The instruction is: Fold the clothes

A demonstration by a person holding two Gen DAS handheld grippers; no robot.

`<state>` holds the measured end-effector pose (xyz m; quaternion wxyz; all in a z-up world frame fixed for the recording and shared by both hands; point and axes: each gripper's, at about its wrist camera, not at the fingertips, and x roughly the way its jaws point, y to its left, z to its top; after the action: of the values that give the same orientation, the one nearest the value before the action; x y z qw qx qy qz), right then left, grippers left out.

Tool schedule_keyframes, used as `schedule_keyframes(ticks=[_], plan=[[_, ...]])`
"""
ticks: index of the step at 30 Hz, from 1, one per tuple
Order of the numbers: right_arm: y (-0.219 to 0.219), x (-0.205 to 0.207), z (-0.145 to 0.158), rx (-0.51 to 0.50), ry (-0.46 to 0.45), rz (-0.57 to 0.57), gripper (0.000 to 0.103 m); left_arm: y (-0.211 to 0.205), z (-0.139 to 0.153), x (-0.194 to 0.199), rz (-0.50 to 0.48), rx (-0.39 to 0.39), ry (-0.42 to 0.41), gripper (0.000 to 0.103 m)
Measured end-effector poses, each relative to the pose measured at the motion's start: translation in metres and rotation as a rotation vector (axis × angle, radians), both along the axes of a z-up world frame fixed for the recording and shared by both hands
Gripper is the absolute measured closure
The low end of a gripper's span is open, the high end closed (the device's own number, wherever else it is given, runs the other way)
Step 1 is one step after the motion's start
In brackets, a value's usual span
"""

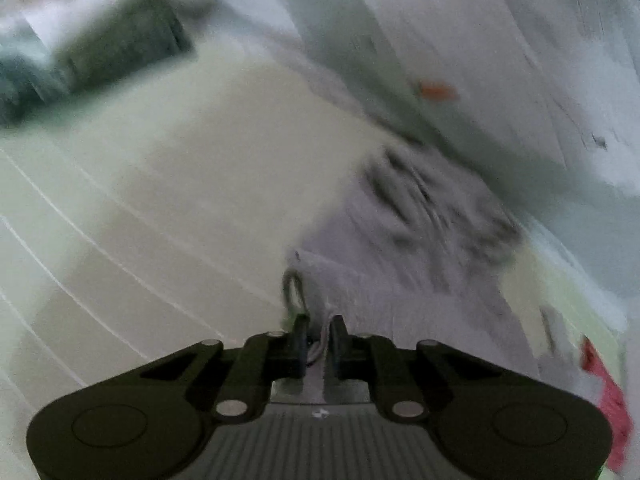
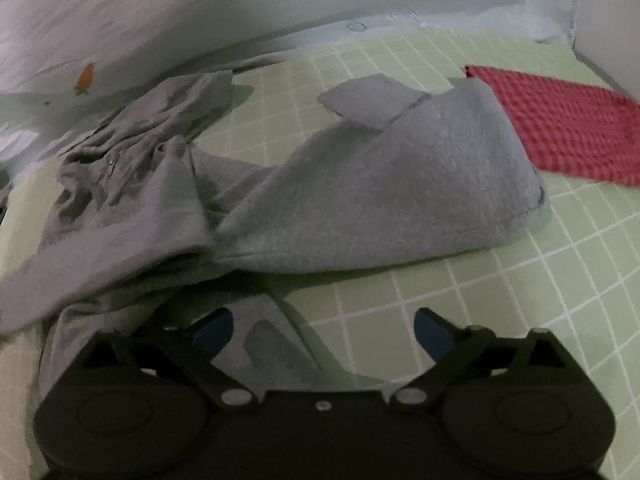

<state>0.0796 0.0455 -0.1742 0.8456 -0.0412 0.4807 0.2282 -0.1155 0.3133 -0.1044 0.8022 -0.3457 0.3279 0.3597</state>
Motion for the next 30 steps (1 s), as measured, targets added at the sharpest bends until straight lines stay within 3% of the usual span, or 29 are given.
schedule_keyframes(ticks=[3, 6, 9, 12, 13, 14, 17, 19, 22, 24, 26, 27, 30], plan=[[0.001, -0.010, 0.005, 0.001, -0.032, 0.027, 0.000, 0.018, 0.018, -0.024, 0.071, 0.105, 0.015, 0.091], [0.003, -0.020, 0.011, 0.002, -0.065, 0.052, 0.000, 0.034, 0.026, -0.051, 0.157, 0.161, 0.039, 0.090], [0.004, -0.031, 0.019, 0.008, -0.109, 0.080, 0.000, 0.043, 0.024, -0.076, 0.227, 0.148, 0.078, 0.088], [0.007, -0.043, 0.029, 0.021, -0.152, 0.110, 0.000, 0.037, 0.019, -0.084, 0.249, 0.158, 0.174, 0.083], [0.009, -0.047, 0.033, 0.031, -0.162, 0.121, 0.000, 0.032, 0.017, -0.086, 0.246, 0.168, 0.200, 0.075], [0.011, -0.051, 0.036, 0.041, -0.173, 0.132, 0.000, 0.028, 0.016, -0.090, 0.227, 0.155, 0.198, 0.060], [0.022, -0.067, 0.046, 0.077, -0.190, 0.183, 0.000, 0.015, 0.012, -0.100, 0.184, 0.101, 0.151, 0.032], [0.031, -0.080, 0.051, 0.108, -0.192, 0.238, 0.000, 0.004, 0.007, -0.100, 0.124, 0.065, 0.149, 0.029], [0.053, -0.101, 0.052, 0.110, -0.195, 0.325, 0.001, -0.019, 0.001, -0.095, 0.027, 0.072, 0.205, 0.025], [0.068, -0.111, 0.047, 0.094, -0.192, 0.360, 0.010, -0.035, 0.000, -0.093, -0.039, 0.091, 0.237, 0.024], [0.078, -0.114, 0.040, 0.076, -0.161, 0.358, 0.032, -0.048, 0.001, -0.094, -0.093, 0.123, 0.254, 0.022], [0.081, -0.114, 0.037, 0.066, -0.142, 0.349, 0.036, -0.053, 0.003, -0.096, -0.114, 0.143, 0.260, 0.020], [0.073, -0.111, 0.037, 0.067, -0.150, 0.317, 0.070, -0.061, 0.010, -0.104, -0.132, 0.209, 0.278, 0.016]])
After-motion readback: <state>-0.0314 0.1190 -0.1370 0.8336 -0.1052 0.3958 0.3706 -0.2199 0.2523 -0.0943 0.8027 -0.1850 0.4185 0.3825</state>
